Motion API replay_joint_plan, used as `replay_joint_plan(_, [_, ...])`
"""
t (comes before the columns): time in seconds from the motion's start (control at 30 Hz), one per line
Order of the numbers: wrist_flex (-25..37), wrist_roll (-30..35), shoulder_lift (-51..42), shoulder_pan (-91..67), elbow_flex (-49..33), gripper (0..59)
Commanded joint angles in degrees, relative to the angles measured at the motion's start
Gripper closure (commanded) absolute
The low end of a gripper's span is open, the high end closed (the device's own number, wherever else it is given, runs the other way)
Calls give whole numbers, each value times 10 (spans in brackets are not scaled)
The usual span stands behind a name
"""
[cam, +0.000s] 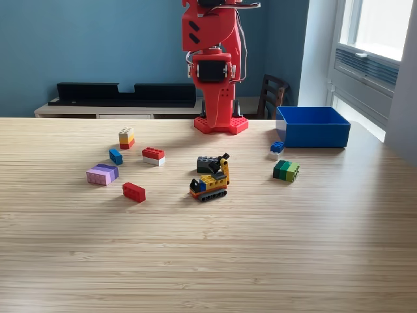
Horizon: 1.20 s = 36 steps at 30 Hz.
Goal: Grasp a lego block and put it in the bin.
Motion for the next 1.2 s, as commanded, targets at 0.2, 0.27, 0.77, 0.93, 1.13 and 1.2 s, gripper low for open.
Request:
replay_joint_plan(0.2, [-22, -1, 40, 4, -11, 585])
replay_joint_plan(0.27, [-22, -4, 40, 4, -8, 585])
replay_joint_plan(0.77, [-67, -45, 40, 112, 4, 585])
replay_joint_plan(0.93, [-90, -40, 40, 171, 11, 585])
replay_joint_plan(1.13, [-91, -45, 40, 235, 26, 585])
replay_joint_plan(1.2, [-90, -51, 40, 250, 32, 585])
